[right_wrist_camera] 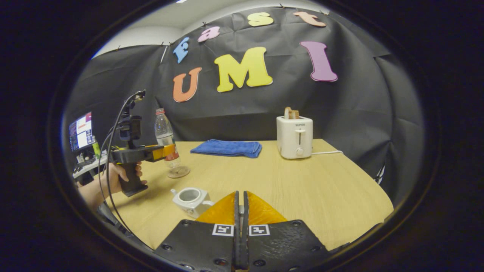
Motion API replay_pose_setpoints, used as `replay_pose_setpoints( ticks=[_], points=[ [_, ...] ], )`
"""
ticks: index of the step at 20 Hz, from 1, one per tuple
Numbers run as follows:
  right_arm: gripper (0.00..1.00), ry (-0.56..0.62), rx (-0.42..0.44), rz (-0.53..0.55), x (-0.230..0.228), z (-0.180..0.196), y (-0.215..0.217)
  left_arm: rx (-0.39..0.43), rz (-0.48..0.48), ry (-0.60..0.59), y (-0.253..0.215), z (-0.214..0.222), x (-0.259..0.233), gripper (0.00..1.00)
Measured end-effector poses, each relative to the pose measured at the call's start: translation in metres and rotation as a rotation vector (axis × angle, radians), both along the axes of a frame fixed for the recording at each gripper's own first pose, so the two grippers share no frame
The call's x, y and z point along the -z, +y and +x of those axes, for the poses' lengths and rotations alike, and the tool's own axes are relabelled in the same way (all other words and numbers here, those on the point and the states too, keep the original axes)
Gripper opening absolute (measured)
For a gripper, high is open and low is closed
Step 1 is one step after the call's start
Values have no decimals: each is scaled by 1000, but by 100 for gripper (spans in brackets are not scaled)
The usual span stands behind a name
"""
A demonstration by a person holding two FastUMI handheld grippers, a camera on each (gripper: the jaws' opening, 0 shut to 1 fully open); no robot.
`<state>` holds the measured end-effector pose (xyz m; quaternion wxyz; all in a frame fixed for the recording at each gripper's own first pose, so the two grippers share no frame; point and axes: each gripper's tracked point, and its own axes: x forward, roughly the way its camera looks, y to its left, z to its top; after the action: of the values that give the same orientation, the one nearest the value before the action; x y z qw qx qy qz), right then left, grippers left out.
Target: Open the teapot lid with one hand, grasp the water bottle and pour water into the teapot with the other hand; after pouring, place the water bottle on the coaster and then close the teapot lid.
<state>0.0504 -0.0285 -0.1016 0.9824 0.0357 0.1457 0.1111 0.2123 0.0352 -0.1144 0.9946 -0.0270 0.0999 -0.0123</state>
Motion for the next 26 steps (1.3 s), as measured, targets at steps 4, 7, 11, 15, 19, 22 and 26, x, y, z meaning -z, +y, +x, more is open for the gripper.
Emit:
replay_pose_setpoints(
  ticks=[4,7,11,15,19,22,26],
  points=[
    [0,12,-16,-3,5,2,7,8,4,17,-1,3,13,80],
    [0,14,-17,-3,7,1,6,5,6,24,-2,6,18,80],
    [0,18,-12,0,8,1,3,3,38,27,-3,5,21,81],
    [0,15,-10,-1,8,-1,3,19,31,24,-10,4,20,89],
    [0,9,-12,-3,5,-3,6,10,21,24,-9,-5,21,100],
    [0,-9,-28,-10,-2,-2,16,-1,19,74,0,-28,29,100],
    [0,-62,-62,-24,-24,12,36,-43,18,87,32,-76,22,100]
  ],
)
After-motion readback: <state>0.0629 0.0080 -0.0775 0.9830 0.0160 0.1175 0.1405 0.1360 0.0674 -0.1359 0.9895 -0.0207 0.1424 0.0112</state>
